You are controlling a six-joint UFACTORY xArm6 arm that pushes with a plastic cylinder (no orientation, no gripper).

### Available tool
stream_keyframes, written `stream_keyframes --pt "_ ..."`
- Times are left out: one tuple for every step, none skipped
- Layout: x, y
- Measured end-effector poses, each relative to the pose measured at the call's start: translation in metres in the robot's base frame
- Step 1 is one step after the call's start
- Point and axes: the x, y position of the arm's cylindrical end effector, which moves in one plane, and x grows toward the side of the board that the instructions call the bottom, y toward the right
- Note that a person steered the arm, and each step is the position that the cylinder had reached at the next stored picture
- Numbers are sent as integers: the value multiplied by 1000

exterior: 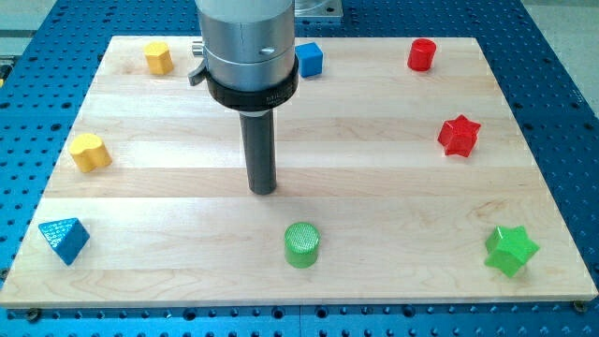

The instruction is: Place the red circle left to the red star

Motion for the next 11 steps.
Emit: stream_keyframes --pt "0 0" --pt "0 1" --pt "0 1" --pt "2 1" --pt "-1 22" --pt "-8 70" --pt "0 153" --pt "-65 109" --pt "-151 199" --pt "-192 310" --pt "-260 301"
